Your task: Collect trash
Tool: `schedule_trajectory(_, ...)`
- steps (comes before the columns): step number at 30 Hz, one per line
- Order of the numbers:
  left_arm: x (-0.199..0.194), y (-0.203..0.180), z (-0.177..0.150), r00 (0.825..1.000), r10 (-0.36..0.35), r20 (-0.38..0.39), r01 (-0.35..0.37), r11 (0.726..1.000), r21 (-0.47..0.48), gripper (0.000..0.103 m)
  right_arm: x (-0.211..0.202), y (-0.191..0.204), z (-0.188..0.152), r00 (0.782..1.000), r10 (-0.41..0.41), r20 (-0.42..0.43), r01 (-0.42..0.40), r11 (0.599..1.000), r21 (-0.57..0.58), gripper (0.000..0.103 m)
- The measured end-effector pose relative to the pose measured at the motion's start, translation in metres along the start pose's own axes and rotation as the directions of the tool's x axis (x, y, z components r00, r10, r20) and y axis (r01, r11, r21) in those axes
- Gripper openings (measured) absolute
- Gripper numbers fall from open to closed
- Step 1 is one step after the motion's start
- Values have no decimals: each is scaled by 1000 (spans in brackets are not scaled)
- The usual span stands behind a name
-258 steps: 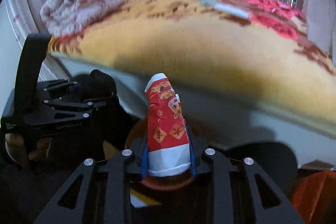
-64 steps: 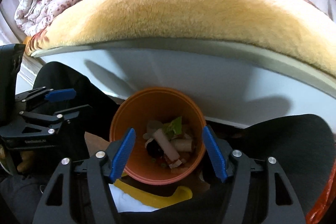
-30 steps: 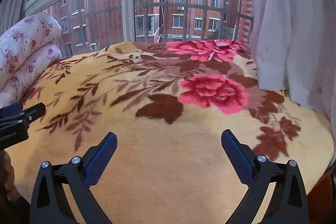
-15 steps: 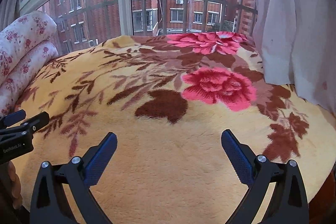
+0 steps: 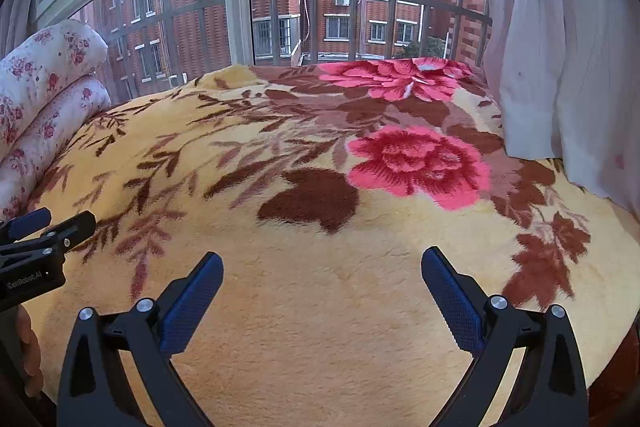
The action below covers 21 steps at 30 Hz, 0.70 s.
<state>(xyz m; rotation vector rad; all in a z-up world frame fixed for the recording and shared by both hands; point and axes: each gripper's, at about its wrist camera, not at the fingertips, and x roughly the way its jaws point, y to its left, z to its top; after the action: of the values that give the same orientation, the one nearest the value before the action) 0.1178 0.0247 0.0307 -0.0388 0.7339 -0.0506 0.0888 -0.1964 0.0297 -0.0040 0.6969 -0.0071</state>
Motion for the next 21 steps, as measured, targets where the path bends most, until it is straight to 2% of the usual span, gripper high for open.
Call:
schedule_trajectory(10, 0, 0, -2, 1000, -11, 6, 11, 1000, -3, 94, -1, 0, -1, 1000, 2, -1, -2, 1000, 2, 98)
schedule_trajectory(21, -9, -9, -4, 997, 43, 60, -45, 998, 34, 94, -2, -3, -2, 1000, 0, -4, 0, 1000, 8, 98)
